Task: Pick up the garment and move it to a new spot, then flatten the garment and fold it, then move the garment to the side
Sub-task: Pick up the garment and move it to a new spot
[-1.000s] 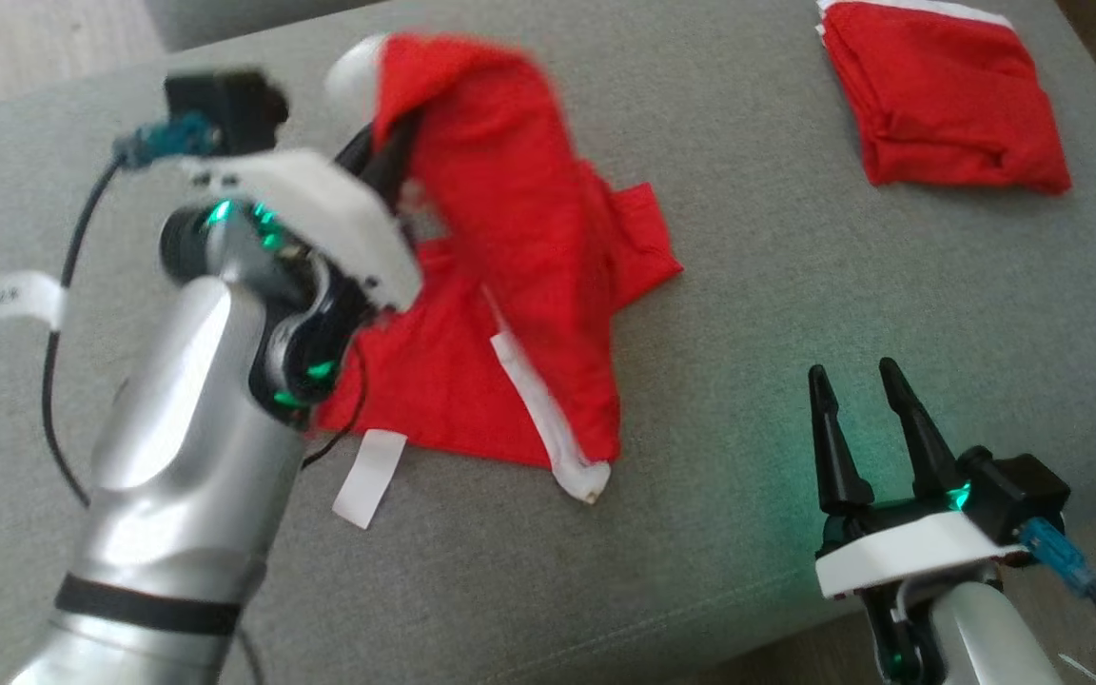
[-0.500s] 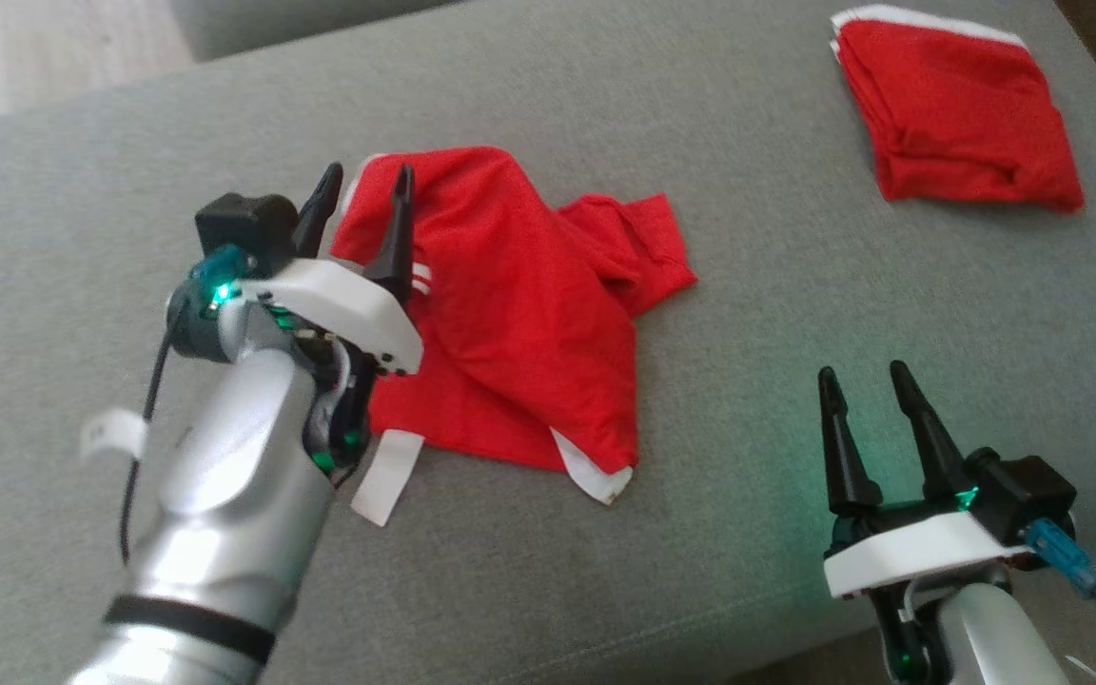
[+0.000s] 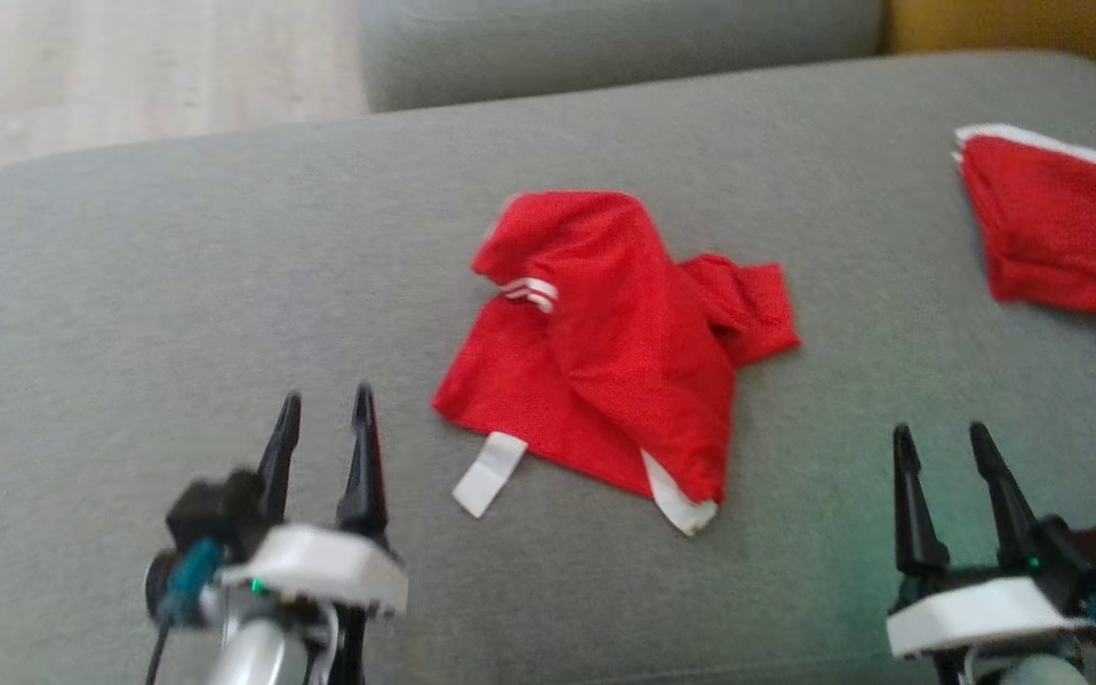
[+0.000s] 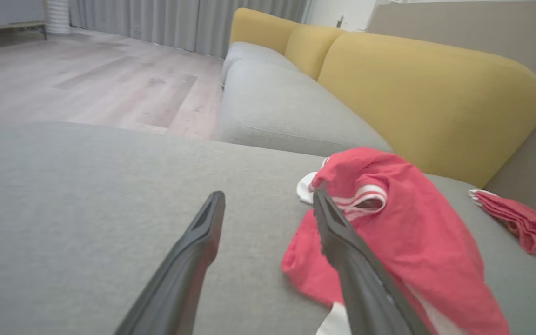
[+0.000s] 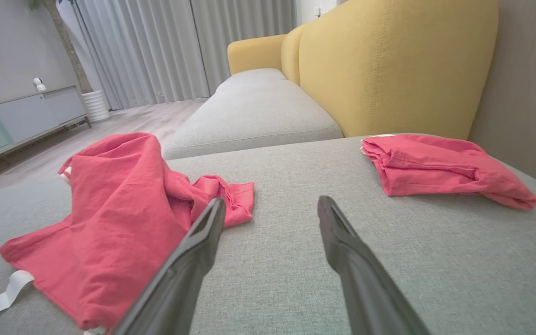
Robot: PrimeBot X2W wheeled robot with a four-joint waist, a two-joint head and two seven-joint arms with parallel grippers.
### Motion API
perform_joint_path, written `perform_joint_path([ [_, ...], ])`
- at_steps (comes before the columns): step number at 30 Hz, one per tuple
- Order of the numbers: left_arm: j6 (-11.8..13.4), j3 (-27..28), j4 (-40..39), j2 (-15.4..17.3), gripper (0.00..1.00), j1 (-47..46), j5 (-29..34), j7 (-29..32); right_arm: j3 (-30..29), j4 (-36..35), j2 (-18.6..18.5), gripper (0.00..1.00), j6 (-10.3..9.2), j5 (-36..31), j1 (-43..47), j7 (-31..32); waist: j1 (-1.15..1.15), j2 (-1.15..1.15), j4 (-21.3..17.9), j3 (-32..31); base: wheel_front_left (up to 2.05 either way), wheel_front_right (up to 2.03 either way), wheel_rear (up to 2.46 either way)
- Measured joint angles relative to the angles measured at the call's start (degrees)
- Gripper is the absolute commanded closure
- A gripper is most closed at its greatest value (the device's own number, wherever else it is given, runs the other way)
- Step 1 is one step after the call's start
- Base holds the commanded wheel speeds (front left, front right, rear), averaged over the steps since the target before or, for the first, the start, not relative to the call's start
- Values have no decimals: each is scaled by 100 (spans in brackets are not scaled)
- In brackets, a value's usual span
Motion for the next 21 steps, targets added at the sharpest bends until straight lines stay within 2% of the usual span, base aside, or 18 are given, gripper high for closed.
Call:
perform_joint_path([
  [11,-66,531,-672,-40,0,1400,701,1,-364,-51,9,0,0,-77,465,0,0,0,844,-515,0,0,0],
  [15,-236,725,-687,-57,0,1635,843,1,-381,-34,11,0,0,-152,474,0,0,0,993,-629,0,0,0],
  [21,-347,898,-686,-80,0,1743,948,1,-378,18,14,0,0,-152,578,0,0,0,1036,-716,0,0,0],
])
